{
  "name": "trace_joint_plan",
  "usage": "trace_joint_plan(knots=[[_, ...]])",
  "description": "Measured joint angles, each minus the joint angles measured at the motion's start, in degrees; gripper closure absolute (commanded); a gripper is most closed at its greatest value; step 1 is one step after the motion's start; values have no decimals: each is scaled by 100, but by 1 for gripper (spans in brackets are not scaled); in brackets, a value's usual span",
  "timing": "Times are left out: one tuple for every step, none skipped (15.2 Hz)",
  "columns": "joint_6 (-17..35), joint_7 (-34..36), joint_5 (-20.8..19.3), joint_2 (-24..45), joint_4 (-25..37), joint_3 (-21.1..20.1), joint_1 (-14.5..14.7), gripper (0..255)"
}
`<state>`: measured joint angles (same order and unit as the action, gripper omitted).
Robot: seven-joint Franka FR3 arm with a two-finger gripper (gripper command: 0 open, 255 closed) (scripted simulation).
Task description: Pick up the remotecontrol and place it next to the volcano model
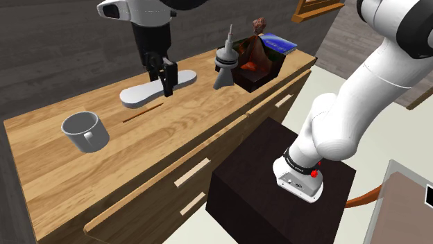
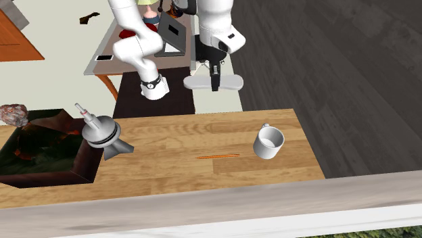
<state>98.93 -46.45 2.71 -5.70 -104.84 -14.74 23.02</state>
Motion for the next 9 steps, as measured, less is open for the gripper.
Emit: trace_joint_plan(knots=[[-96,3,-5,15,111,1,-2,255],[-165,8,-4,10,174,0,0,255],[-249,10,-7,18,267,1,-1,255],[-323,20,-9,27,349,-3,1,255],[-405,18,-13,38,443,0,-2,255],[-479,28,-18,55,533,-2,0,255],[-566,30,-19,61,625,-2,-1,255],[-636,30,-26,88,722,0,-3,255],[-731,39,-32,113,842,-3,-2,255]])
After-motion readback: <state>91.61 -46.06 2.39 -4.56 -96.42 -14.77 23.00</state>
